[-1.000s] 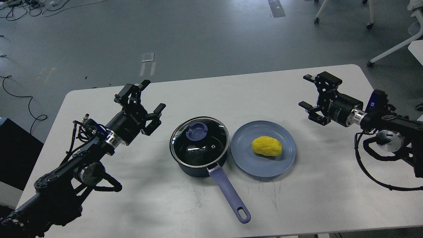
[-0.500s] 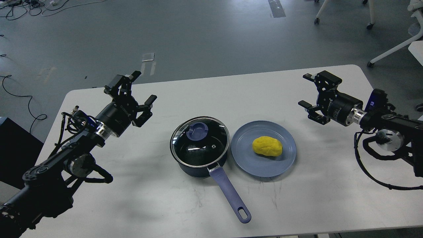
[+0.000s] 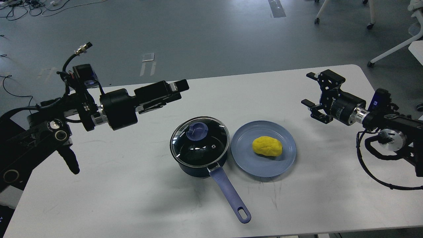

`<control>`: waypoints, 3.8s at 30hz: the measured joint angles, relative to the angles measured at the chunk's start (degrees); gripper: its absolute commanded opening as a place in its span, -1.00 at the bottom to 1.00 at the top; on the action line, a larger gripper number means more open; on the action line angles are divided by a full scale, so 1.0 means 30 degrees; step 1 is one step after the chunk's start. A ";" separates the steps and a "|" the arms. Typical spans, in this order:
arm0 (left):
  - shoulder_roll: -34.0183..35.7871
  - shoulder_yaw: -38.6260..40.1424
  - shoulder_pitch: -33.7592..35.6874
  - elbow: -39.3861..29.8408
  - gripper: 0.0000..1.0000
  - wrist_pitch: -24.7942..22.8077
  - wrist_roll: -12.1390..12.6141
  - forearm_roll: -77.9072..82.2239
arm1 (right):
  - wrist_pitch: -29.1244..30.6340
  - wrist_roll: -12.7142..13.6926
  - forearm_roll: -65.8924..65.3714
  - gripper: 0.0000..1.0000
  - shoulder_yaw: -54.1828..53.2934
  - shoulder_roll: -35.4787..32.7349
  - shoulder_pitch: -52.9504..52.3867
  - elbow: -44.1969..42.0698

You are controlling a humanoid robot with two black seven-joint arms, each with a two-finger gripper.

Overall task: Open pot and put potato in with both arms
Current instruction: 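Move the left gripper over the glass lid's blue knob, then lower the left gripper and grasp the blue knob of the lid, then lift the glass lid off the pot and carry it toward the robot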

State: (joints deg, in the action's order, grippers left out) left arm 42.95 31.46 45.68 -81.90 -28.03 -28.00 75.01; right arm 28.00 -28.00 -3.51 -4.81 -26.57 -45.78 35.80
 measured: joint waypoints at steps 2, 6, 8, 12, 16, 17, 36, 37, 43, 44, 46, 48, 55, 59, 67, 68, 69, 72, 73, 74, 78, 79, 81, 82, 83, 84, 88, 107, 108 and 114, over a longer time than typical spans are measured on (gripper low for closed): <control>-0.0275 -0.0057 0.0333 -0.0494 0.96 0.0004 0.0000 0.3084 | 0.0000 0.0000 0.0000 1.00 -0.0009 0.0007 0.0000 -0.0003; -0.1167 -0.0292 0.0931 -0.0722 0.96 0.0007 -0.0001 0.8481 | 0.0000 0.0000 0.0000 1.00 -0.0011 0.0017 0.0000 -0.0011; -0.1431 -0.0480 0.1025 -0.0638 0.96 0.0009 -0.0001 1.0274 | 0.0000 0.0000 0.0000 1.00 -0.0012 0.0017 0.0000 -0.0011; -0.2121 -0.1178 0.1273 -0.0148 0.96 0.0011 -0.0002 1.2728 | 0.0000 0.0000 0.0000 1.00 -0.0003 0.0017 0.0021 0.0000; -0.2825 -0.1674 0.1348 0.1186 0.96 0.0081 -0.0002 1.4653 | -0.0001 0.0000 0.0000 1.00 0.0020 0.0017 0.0069 0.0014; -0.2925 -0.1792 0.1348 0.1443 0.96 0.0145 -0.0002 1.4832 | 0.0000 0.0000 0.0000 1.00 0.0020 0.0018 0.0075 0.0029; -0.3835 -0.2559 0.1192 0.2613 0.95 0.0949 -0.0002 1.4986 | 0.0000 0.0000 -0.0009 1.00 0.0012 -0.0007 0.0058 0.0060; -0.3868 -0.2566 0.1192 0.2642 0.95 0.0986 -0.0002 1.4986 | 0.0000 0.0000 -0.0018 1.00 0.0015 -0.0008 0.0059 0.0052; -0.4041 -0.2593 0.1179 0.3063 0.93 0.1050 -0.0001 1.5089 | 0.0000 0.0000 -0.0019 1.00 0.0037 -0.0017 0.0083 0.0048; -0.4048 -0.2597 0.1172 0.3082 0.93 0.1051 -0.0001 1.5104 | 0.0000 0.0000 -0.0019 1.00 0.0043 -0.0020 0.0086 0.0048; -0.4073 -0.2790 0.1170 0.3097 0.93 0.1062 0.0000 1.5108 | 0.0000 0.0000 -0.0024 1.00 0.0049 -0.0021 0.0087 0.0047; -0.4094 -0.2996 0.1170 0.3124 0.93 0.1118 0.0000 1.5108 | -0.0001 0.0000 -0.0030 1.00 0.0057 -0.0021 0.0087 0.0048; -0.4200 -0.3128 0.1170 0.3187 0.81 0.1283 0.0003 1.5108 | 0.0000 0.0000 -0.0032 1.00 0.0122 -0.0021 0.0088 0.0029; -0.4228 -0.3132 0.1171 0.3189 0.51 0.1286 0.0005 1.5091 | -0.0001 0.0000 -0.0031 1.00 0.0125 -0.0020 0.0087 0.0024; -0.4262 -0.3106 0.1214 0.3190 -0.08 0.1309 0.0007 1.5061 | -0.0001 0.0000 -0.0031 1.00 0.0167 0.0006 0.0087 0.0048; -0.4258 -0.3106 0.1247 0.3189 -0.09 0.1331 0.0006 1.5043 | -0.0001 0.0000 -0.0031 1.00 0.0168 0.0005 0.0087 0.0049; -0.4256 -0.3106 0.1279 0.3184 -0.09 0.1357 0.0006 1.5026 | -0.0001 0.0000 -0.0031 1.00 0.0168 0.0003 0.0088 0.0051; -0.4143 -0.3103 0.1433 0.3052 -0.09 0.1495 0.0005 1.4981 | -0.0001 0.0000 -0.0031 1.00 0.0182 -0.0067 0.0109 0.0048; -0.4065 -0.3101 0.1557 0.2964 -0.09 0.1524 0.0004 1.4964 | -0.0001 0.0000 -0.0031 1.00 0.0190 -0.0077 0.0113 0.0048; -0.3911 -0.3095 0.1737 0.2809 -0.08 0.1551 0.0003 1.4937 | -0.0001 0.0000 -0.0031 1.00 0.0193 -0.0079 0.0114 0.0051; -0.2568 -0.3050 0.2403 0.2019 -0.07 0.1579 -0.0002 1.4855 | -0.0001 0.0000 -0.0031 1.00 0.0194 -0.0080 0.0116 0.0073; -0.2157 -0.3048 0.2551 0.1860 -0.07 0.1584 0.0002 1.4847 | -0.0001 0.0000 -0.0031 1.00 0.0189 -0.0080 0.0116 0.0076; -0.1082 -0.3047 0.2752 0.1661 -0.07 0.1675 -0.0003 1.4830 | -0.0001 0.0000 -0.0031 1.00 0.0179 -0.0080 0.0115 0.0079; -0.0441 -0.3047 0.2766 0.1616 -0.06 0.1808 -0.0002 1.4812 | -0.0001 0.0000 -0.0031 1.00 0.0170 -0.0080 0.0109 0.0081; 0.0187 -0.3049 0.2752 0.1596 -0.06 0.1979 -0.0003 1.4802 | -0.0001 0.0000 -0.0032 1.00 0.0169 -0.0080 0.0108 0.0080; 0.0748 -0.3077 0.2676 0.1595 -0.06 0.2197 0.0005 1.4790 | -0.0001 0.0000 -0.0031 1.00 0.0168 -0.0080 0.0101 0.0078; 0.2647 -0.4170 0.1848 0.1917 -0.05 0.3741 -0.0003 1.4485 | -0.0001 0.0000 -0.0031 1.00 0.0140 -0.0080 0.0084 0.0053; 0.2292 -0.5855 -0.1359 0.7611 0.02 0.7046 -0.0001 1.3678 | -0.0001 0.0000 -0.0031 1.00 0.0135 -0.0166 0.0089 0.0139; 0.2257 -0.5859 -0.1491 0.7698 0.03 0.7066 0.0003 1.3484 | -0.0001 0.0000 -0.0032 1.00 0.0136 -0.0179 0.0101 0.0139; 0.1755 -0.5861 -0.1768 0.8242 0.08 0.7154 0.0005 1.2929 | -0.0001 0.0000 -0.0031 1.00 0.0136 -0.0199 0.0201 0.0136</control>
State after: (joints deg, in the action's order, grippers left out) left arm 48.21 13.87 40.38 -57.17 -6.57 -27.99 113.80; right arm 28.00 -28.00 -3.61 -4.40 -27.16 -45.18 36.21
